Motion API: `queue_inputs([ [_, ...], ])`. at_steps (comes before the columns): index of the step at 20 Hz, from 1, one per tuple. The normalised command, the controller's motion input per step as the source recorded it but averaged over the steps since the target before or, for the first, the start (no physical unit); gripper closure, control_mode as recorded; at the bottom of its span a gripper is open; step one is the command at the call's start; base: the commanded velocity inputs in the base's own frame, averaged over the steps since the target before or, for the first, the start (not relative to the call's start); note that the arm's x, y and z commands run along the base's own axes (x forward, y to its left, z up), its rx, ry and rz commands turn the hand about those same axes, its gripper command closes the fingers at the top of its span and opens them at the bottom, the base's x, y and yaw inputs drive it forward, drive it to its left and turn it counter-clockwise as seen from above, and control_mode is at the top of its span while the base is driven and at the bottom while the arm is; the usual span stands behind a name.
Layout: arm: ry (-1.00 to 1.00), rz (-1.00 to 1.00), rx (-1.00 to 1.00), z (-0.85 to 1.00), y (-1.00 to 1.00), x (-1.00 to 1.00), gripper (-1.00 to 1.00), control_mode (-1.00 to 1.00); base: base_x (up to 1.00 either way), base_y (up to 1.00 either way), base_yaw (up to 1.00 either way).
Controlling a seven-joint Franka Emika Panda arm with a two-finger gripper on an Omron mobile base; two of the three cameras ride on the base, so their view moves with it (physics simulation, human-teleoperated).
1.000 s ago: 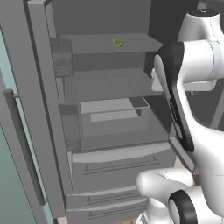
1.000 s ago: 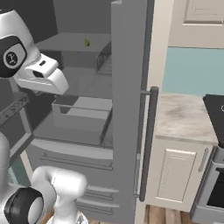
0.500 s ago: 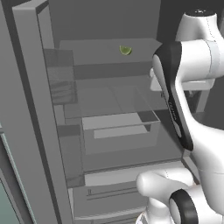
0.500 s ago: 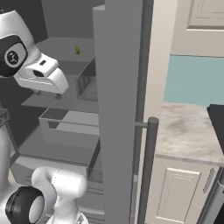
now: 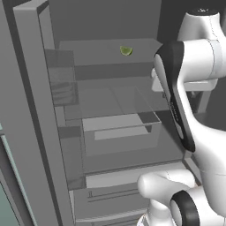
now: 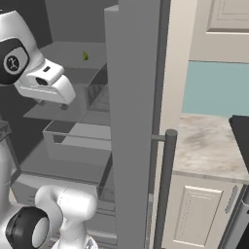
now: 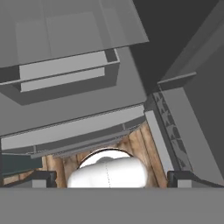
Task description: There is a bowl on the dining counter. Grab a lemon wedge from the fridge and place it in the bowl. Then get the liquor bottle and glass cup from the cabinet and place them next to the bowl.
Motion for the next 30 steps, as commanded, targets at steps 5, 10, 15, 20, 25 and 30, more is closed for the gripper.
queue_inputs([
  [5,-0.20,0.06,0.00,0.35,0.32,0.03,-1.00,-1.00,0.00,0.00,0.00],
  [10,-0.30,0.13,0.00,0.53,0.25,0.04,-1.00,-1.00,0.00,0.00,0.00],
  [15,-0.17,0.10,0.00,0.37,0.07,0.38,-1.00,-1.00,0.00,0.00,0.00],
  [20,-0.15,0.05,0.00,0.18,0.00,0.49,-1.00,-1.00,0.00,0.00,0.00],
  [25,-0.15,0.01,-0.01,0.01,0.00,0.59,-1.00,-1.00,0.00,0.00,0.00],
  [30,-0.10,0.00,-0.03,-0.03,0.00,0.63,-1.00,-1.00,0.00,0.00,0.00],
])
